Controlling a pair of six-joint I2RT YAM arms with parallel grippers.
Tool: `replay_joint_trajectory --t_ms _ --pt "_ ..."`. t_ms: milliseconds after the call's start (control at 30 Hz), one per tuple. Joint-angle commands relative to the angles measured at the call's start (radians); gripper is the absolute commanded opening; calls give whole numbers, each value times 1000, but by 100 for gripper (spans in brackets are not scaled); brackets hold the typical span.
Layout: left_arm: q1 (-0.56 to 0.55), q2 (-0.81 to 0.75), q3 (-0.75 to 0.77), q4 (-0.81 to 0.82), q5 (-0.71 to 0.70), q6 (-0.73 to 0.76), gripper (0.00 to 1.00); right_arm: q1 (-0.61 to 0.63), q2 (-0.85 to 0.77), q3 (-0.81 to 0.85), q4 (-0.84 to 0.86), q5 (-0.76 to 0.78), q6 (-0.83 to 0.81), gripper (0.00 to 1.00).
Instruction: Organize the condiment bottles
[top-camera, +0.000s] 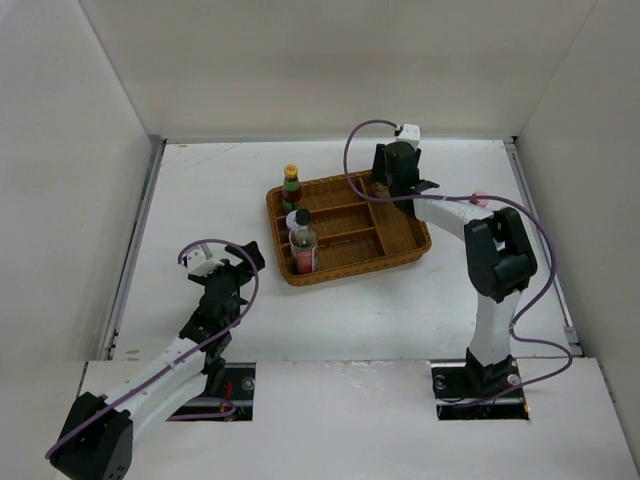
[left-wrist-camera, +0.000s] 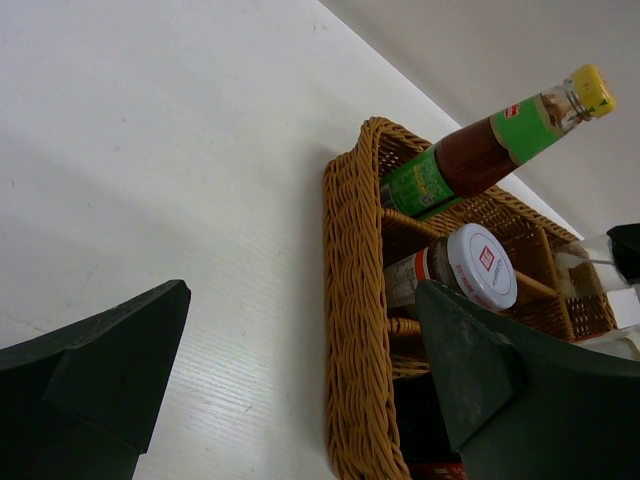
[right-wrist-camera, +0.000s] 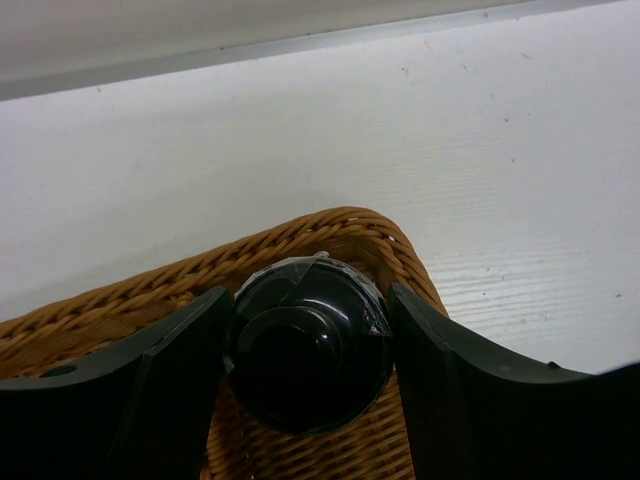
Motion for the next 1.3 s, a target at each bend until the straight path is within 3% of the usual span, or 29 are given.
replay_joint_trajectory --t_ms 0,200,400,633,767,900,1033,1267 --pt "6 -10 -10 36 9 -12 100 2 5 59 64 -2 9 58" --pt "6 -5 -10 36 9 -12 100 5 -49 42 47 -8 7 81" --pt "3 -8 -10 36 16 -15 100 13 -343 -89 -7 12 1 92" --pt "-12 -64 -9 16 24 -16 100 -116 -800 -468 -123 335 23 97" --pt "-23 -64 -7 16 32 -25 100 -243 -934 -608 -203 420 64 100" --pt "-29 -56 -4 18 32 -29 100 -335 -905 -607 -234 416 75 100" --pt "-31 -50 -7 21 32 -29 100 -420 -779 -552 -240 281 95 100" --pt "-31 -35 -9 27 32 -30 100 -469 -660 -493 -231 192 107 100"
